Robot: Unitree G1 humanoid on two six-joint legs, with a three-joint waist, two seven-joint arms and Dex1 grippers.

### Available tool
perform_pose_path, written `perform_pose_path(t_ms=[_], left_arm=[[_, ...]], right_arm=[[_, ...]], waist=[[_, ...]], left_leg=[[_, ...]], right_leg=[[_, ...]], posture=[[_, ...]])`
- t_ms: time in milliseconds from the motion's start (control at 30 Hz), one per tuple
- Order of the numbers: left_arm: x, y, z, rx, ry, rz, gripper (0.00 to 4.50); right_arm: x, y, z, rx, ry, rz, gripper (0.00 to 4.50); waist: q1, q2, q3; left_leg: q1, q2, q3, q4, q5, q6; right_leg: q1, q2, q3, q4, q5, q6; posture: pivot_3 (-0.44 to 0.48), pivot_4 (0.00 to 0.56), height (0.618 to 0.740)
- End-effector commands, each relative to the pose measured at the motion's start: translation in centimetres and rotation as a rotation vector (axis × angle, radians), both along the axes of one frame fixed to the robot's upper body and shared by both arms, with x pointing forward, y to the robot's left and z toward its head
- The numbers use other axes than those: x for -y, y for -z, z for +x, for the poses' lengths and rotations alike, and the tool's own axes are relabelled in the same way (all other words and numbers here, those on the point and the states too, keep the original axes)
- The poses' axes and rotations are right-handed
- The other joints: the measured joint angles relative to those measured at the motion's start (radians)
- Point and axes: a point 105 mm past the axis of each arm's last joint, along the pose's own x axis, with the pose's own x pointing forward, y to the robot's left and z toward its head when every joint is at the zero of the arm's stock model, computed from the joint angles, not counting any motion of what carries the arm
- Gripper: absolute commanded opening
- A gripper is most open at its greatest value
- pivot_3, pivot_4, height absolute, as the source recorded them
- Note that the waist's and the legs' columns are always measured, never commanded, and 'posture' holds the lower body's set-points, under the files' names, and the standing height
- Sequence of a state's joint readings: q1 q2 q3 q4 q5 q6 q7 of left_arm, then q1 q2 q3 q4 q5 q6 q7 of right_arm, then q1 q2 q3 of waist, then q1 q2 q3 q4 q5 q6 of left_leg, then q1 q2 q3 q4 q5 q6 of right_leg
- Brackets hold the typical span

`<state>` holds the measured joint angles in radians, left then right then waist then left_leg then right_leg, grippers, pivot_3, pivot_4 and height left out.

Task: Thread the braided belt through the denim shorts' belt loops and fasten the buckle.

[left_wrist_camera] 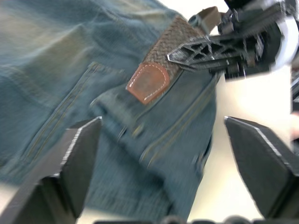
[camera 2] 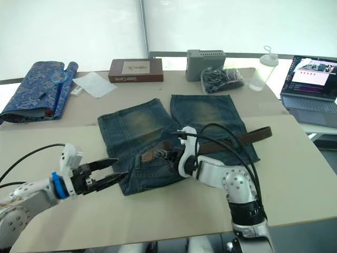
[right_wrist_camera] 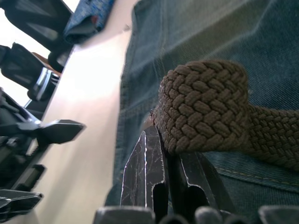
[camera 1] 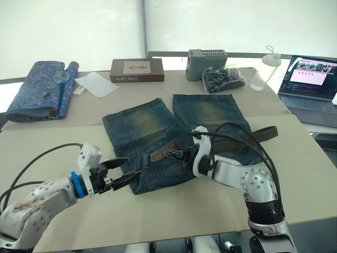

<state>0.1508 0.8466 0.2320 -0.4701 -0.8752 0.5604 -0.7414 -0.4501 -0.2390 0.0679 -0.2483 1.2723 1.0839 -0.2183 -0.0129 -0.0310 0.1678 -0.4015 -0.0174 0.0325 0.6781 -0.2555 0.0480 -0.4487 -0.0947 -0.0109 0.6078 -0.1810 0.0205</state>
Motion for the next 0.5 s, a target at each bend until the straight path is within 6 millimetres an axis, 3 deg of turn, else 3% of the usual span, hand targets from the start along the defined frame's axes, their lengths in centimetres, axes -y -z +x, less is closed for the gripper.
perform_pose_path(t_ms=[33,300,500], left_arm=[[-1.0,-0.6,-0.8,0.109,0.038,0.089,4.41],[-1.5,1.1,-0.8,0.147,0.052,0.14,4.41],[-1.7,2.1,-0.1,0.094,-0.004,0.077,4.41]], right_arm=[[-0.2,0.0,0.0,0.016,0.006,-0.03,0.0],[-0.5,1.2,0.1,-0.012,0.033,-0.08,0.0],[-2.3,2.2,-0.2,-0.103,-0.015,0.001,0.0]], waist=[[0.002,0.0,0.0],[0.001,0.0,0.0],[-0.003,0.0,0.0]], left_leg=[[0.0,0.0,0.0,0.0,0.0,0.0],[-0.003,0.0,0.0,0.002,0.0,0.0],[-0.002,0.001,0.0,0.001,0.0,0.0]], right_leg=[[0.0,0.0,0.0,0.0,0.0,0.0],[-0.002,-0.001,0.0,0.001,0.003,0.005],[-0.003,0.001,0.0,0.002,0.004,0.006]], posture=[[0.0,0.15,0.74],[0.0,0.15,0.74],[0.0,0.15,0.74]])
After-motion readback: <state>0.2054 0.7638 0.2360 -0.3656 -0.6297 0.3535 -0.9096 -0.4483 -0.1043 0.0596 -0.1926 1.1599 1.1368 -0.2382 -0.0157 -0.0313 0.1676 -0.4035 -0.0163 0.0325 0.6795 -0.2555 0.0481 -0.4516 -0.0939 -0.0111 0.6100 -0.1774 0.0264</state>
